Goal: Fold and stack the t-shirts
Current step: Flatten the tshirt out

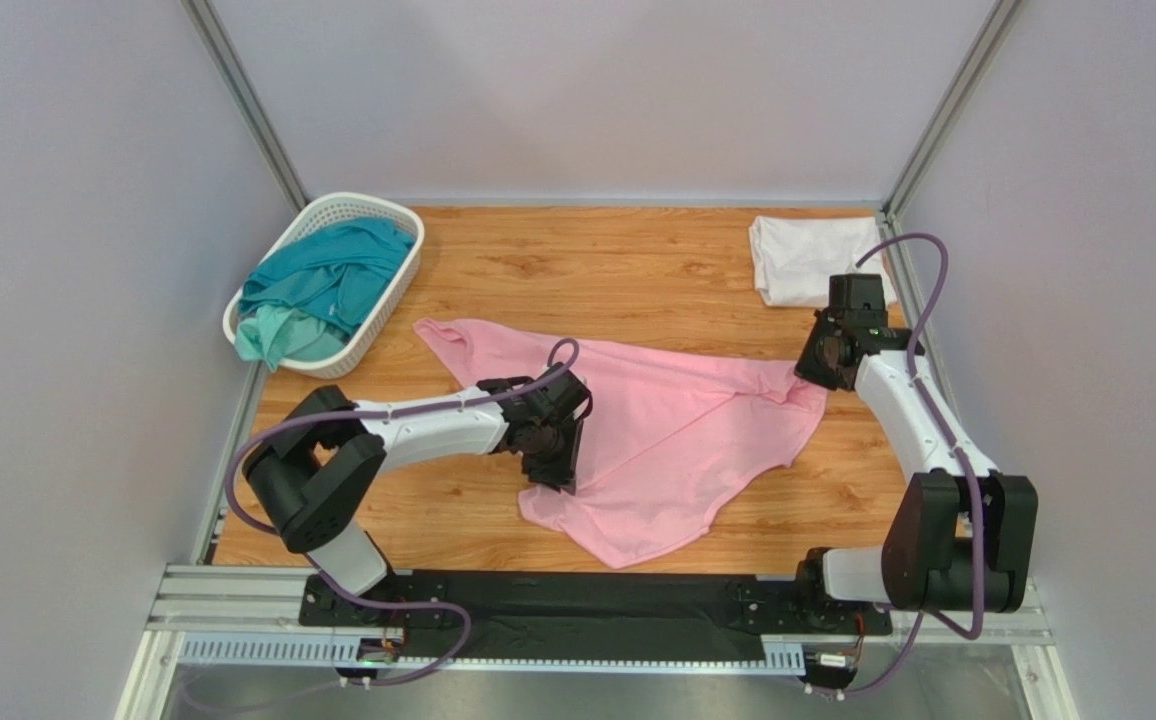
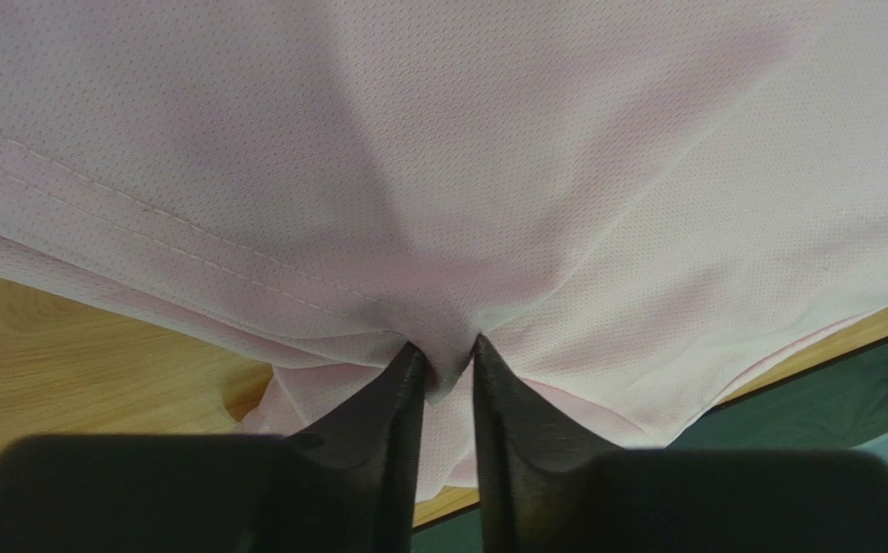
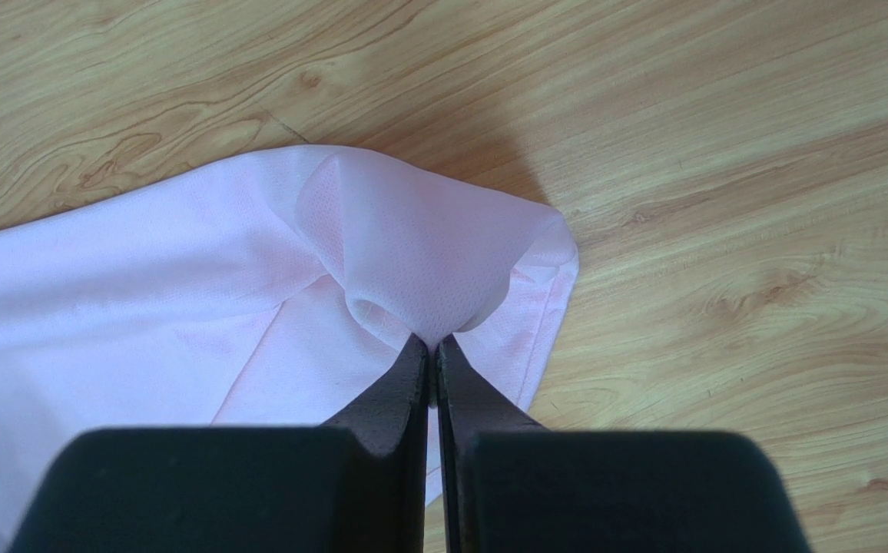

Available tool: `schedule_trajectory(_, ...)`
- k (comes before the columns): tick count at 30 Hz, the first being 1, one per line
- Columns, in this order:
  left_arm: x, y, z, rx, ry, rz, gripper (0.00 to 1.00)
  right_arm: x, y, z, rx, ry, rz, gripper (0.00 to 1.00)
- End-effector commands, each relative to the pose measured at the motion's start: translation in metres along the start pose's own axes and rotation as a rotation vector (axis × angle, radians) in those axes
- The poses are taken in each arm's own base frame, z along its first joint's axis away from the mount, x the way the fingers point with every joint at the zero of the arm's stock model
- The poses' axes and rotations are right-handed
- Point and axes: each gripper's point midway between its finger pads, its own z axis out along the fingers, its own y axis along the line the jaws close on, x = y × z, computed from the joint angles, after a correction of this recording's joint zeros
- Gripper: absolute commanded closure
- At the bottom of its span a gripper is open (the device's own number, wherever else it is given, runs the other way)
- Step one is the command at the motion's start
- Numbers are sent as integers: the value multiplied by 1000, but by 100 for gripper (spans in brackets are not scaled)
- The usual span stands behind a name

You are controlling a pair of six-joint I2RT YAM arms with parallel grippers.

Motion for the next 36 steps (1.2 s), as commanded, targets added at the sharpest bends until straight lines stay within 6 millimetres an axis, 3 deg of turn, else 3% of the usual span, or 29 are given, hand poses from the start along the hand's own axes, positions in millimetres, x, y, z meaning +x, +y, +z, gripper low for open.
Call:
schedule_trajectory(1,-10,-9,-5,9,-31,5,76,-9,5,-2,-25,-37,8,99)
schedule_trajectory(5,-7,-9,-10,18,-29,12,100,-10,5,-4,-25,-41,9,99)
schedule_trajectory(11,-14,-17,-35,55,-80,38,100,-12,5,-9,-32,-55,7,99)
schedule_trajectory(18,-54,-26,-87,75,-276,82,100,-23,12,-26,-84,-114,-3,99)
schedule_trajectory(25,-96,-4,-120,46,-395,26,100,-36,17,-48,-120,-190,-4,100)
schedule_trajectory(28,-120,6,-149,43,-492,-11,100,-48,21,-63,-145,-235,-12,100)
schedule_trajectory(30,-139,15,-178,42,-593,-40,100,-59,24,-77,-161,-272,-15,100)
schedule_trajectory(35,-169,17,-273,50,-868,-46,100,-89,32,-122,-203,-367,-13,100)
schedule_trajectory(36,-173,19,-290,32,-922,-29,100,-99,35,-142,-227,-414,-13,100)
